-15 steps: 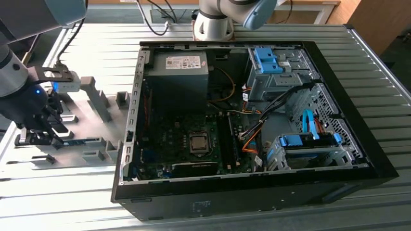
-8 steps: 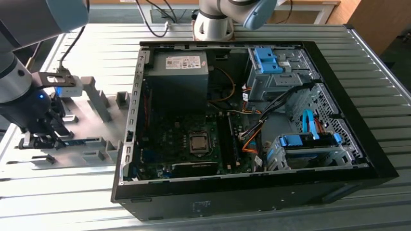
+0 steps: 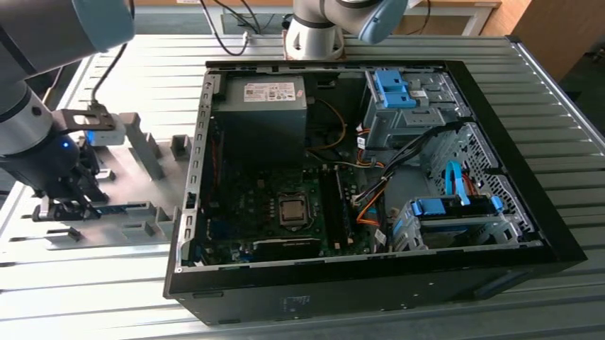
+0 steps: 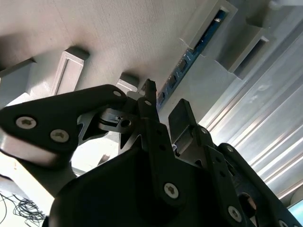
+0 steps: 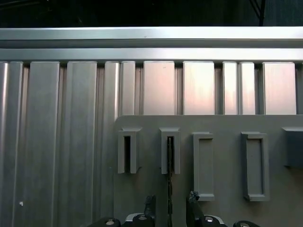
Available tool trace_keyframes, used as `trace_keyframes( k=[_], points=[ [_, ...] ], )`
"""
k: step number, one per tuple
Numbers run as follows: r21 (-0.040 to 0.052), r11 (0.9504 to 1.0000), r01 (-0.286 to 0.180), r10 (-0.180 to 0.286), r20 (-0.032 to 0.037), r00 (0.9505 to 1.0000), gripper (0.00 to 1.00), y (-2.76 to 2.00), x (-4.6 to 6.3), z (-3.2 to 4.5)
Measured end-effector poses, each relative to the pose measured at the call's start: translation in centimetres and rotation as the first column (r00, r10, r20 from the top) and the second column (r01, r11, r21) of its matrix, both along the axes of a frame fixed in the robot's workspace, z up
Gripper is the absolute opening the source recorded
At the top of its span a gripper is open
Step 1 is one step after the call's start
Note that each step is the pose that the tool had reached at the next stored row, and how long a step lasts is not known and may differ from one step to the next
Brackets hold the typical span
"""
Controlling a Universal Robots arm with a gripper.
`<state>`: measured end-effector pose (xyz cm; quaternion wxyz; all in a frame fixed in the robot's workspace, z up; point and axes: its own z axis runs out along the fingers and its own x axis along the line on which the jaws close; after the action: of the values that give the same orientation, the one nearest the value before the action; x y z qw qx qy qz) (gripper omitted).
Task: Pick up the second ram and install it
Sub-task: 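Pick up the second ram and move it above second insertion slot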
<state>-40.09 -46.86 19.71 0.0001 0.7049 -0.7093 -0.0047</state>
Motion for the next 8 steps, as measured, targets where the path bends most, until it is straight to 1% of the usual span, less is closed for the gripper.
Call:
trace_keyframes(
  k=[7, 8],
  points=[
    [0.0000, 1.0000, 0.001, -0.001, 0.0001, 1.0000, 0.37, -0.01, 0.01, -0.33],
    [0.0000, 1.0000, 0.001, -0.001, 0.0001, 1.0000, 0.30, -0.01, 0.01, -0.38]
  ],
)
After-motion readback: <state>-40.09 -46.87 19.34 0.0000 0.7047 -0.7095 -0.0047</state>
